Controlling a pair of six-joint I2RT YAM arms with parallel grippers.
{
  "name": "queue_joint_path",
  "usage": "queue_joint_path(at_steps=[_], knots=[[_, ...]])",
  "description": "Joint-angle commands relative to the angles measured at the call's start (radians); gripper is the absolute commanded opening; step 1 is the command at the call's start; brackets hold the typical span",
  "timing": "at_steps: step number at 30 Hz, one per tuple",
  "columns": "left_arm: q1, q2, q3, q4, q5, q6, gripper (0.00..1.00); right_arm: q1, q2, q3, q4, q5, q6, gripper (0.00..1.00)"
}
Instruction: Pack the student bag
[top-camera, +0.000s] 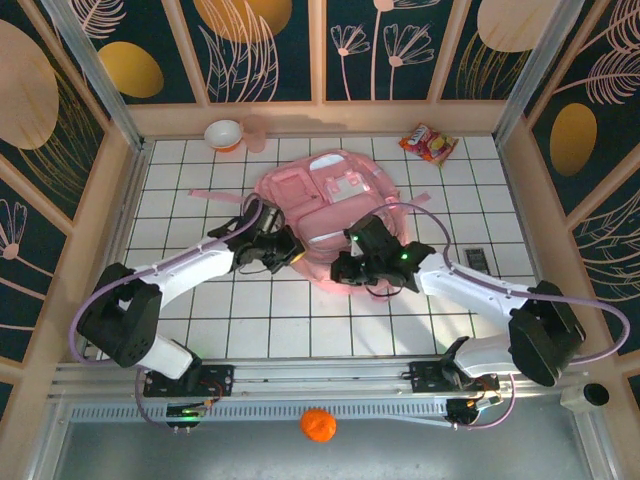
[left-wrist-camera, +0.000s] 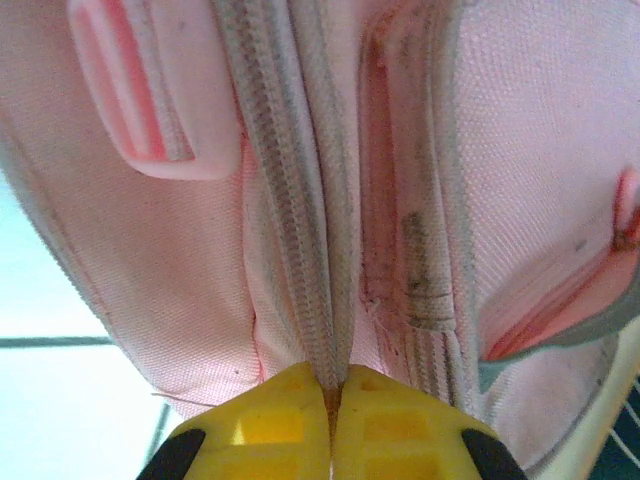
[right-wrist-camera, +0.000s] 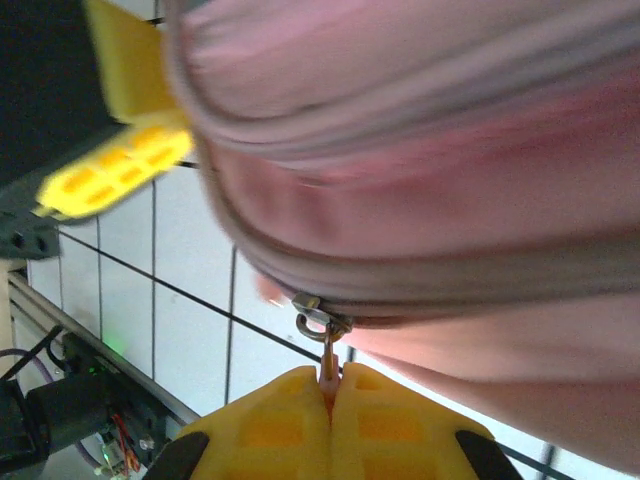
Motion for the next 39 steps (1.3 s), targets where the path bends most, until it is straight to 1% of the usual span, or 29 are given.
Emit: queue_joint_path(at_steps=[1,3,5,8,10,11,13,15,16,19,21,22,24,27,30,33,36,39], knots=[[0.080,0.000,0.053,-0.174,-0.120,0.200,0.00,-0.073,-0.064,0.006,-0.150,-0.031,-0.104,0.00],[0.103,0.013,0.100,-0.233,-0.143,0.295,0.00,-0.095,-0.064,0.016,-0.179,-0.008,-0.127,0.00],[0.125,0.036,0.142,-0.271,-0.146,0.365,0.00,-0.083,-0.056,0.026,-0.147,-0.026,-0.127,0.00],[0.154,0.066,0.204,-0.304,-0.198,0.454,0.00,-0.024,-0.033,0.036,-0.068,-0.021,-0.084,0.00],[0.184,0.082,0.246,-0.301,-0.254,0.491,0.00,0.031,-0.011,0.028,0.033,-0.030,-0.029,0.00],[0.200,0.091,0.264,-0.294,-0.270,0.496,0.06,0.055,0.001,0.025,0.087,-0.033,0.000,0.00],[0.234,0.112,0.304,-0.265,-0.258,0.498,0.15,0.108,0.034,0.027,0.202,-0.034,0.062,0.00],[0.246,0.126,0.343,-0.243,-0.243,0.488,0.25,0.147,0.069,0.051,0.274,-0.020,0.097,0.00],[0.246,0.128,0.358,-0.237,-0.232,0.479,0.35,0.163,0.090,0.068,0.294,-0.010,0.107,0.00],[0.246,0.108,0.355,-0.240,-0.170,0.428,0.56,0.176,0.144,0.110,0.306,0.011,0.122,0.00],[0.246,0.057,0.305,-0.256,-0.116,0.353,0.64,0.176,0.174,0.129,0.309,0.028,0.126,0.00],[0.245,0.024,0.263,-0.255,-0.088,0.316,0.66,0.176,0.184,0.135,0.311,0.031,0.126,0.00],[0.233,-0.076,0.161,-0.244,-0.060,0.220,0.67,0.175,0.207,0.155,0.308,0.034,0.117,0.00],[0.204,-0.213,0.025,-0.235,-0.055,0.096,0.66,0.175,0.241,0.189,0.299,0.024,0.094,0.00],[0.173,-0.285,-0.054,-0.220,-0.039,0.001,0.66,0.176,0.269,0.217,0.292,0.005,0.075,0.00],[0.133,-0.289,-0.094,-0.170,-0.007,-0.070,0.66,0.177,0.284,0.230,0.296,-0.015,0.067,0.00],[0.109,-0.247,-0.107,-0.086,0.024,-0.111,0.66,0.183,0.289,0.234,0.293,-0.014,0.063,0.00],[0.094,-0.196,-0.105,-0.020,0.041,-0.137,0.62,0.196,0.290,0.234,0.295,-0.012,0.063,0.00]])
